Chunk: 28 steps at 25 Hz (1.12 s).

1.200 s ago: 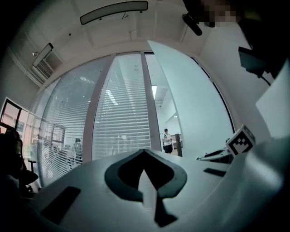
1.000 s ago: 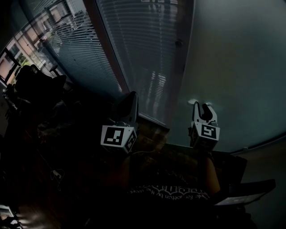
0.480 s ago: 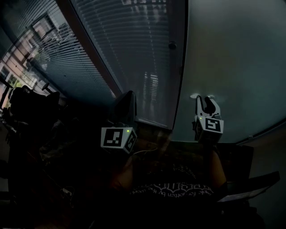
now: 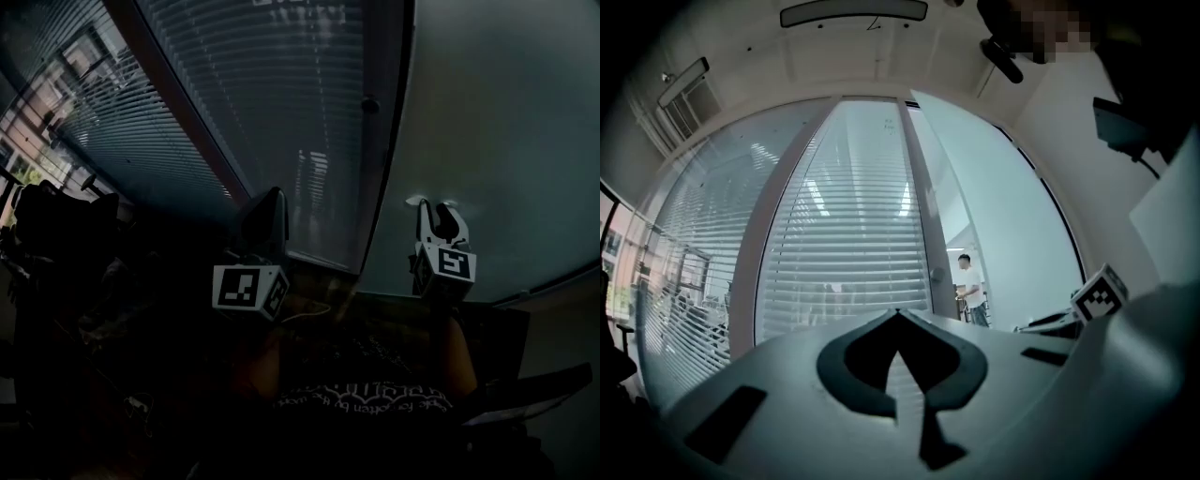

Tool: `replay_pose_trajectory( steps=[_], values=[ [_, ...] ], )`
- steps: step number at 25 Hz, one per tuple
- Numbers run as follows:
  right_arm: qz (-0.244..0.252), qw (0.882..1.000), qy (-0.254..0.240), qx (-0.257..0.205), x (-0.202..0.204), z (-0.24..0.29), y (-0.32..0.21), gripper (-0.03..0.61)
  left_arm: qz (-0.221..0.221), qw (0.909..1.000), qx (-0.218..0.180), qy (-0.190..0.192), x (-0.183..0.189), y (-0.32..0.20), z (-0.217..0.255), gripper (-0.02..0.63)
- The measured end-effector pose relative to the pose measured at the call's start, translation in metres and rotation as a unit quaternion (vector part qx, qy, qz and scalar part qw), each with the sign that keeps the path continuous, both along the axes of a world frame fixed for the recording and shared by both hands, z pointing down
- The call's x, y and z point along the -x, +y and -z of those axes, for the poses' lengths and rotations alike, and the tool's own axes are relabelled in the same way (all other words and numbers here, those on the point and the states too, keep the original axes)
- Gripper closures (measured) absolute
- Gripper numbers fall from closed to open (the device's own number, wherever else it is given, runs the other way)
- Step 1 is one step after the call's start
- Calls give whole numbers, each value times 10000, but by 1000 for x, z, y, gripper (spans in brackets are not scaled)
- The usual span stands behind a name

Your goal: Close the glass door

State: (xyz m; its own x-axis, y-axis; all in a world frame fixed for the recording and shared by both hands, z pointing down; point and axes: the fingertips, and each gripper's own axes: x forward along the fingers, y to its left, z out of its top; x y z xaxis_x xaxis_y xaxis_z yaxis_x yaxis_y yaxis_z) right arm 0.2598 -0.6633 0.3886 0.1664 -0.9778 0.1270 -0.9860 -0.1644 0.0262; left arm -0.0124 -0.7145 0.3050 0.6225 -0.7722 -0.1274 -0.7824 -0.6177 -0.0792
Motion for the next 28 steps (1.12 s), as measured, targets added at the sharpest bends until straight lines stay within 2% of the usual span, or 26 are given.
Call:
replay_pose_trajectory(
  steps=[12,28],
  values=[
    [9,10000,15,79,-21,-4,-42,471,-89,9999,38,-32,-29,-41,-5,612],
    [-89,10000,-3,34,-42,-7,-78,471,-16,10000,65,-20,-42,-77,-10,612]
  ],
)
